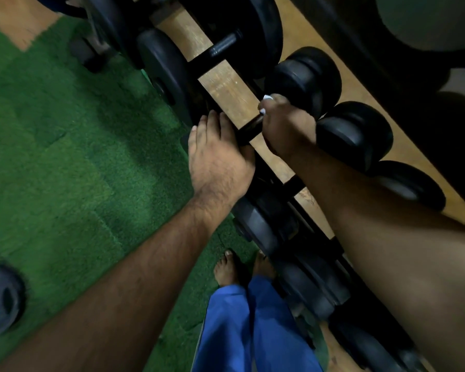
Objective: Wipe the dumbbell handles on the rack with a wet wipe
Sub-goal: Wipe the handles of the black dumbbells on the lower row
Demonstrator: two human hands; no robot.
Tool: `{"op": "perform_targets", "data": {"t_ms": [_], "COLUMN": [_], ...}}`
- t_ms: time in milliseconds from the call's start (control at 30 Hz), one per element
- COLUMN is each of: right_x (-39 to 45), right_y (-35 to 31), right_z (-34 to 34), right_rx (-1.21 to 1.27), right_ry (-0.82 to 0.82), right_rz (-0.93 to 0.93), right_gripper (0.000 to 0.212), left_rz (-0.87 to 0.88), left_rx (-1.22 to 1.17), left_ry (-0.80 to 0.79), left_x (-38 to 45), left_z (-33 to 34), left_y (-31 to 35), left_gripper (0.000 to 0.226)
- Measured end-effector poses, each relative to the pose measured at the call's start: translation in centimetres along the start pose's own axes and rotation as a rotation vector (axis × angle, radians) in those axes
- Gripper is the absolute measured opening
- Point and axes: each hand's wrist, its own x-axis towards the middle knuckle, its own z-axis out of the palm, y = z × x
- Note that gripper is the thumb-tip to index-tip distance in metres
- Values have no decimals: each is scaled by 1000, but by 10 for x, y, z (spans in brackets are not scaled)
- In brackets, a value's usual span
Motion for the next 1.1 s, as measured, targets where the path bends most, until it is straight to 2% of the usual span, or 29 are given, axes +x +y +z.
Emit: {"op": "perform_targets", "data": {"t_ms": [100,233,333,467,600,800,900,1033,1100], "right_x": [-14,-19,-40,-41,-46,-34,-28,-24,-19], "right_y": [23,11,13,21,14,4,3,-8,-12], "right_z": [2,16,19,17,30,34,29,19,16], "right_rx": [74,143,217,273,508,567,686,664,627], "right_ry": [-3,5,46,151,389,358,349,456,452], "right_rz": [-131,98,38,114,250,380,499,409,372], "right_gripper": [28,40,46,40,23,14,15,12,14], "left_rz": [4,18,30,31,31,34,43,57,56], "left_rx": [9,27,43,47,53,59,65,76,83], "left_ry": [10,14,22,32,20,60,69,79,70], "left_x": [0,-1,0,-2,-1,-1,-1,-1,-1], "left_z": [2,3,4,4,3,3,5,8,8], "left_y": [0,0,-2,-1,0,1,1,-1,-2], "left_gripper": [71,72,72,72,73,77,76,74,73]}}
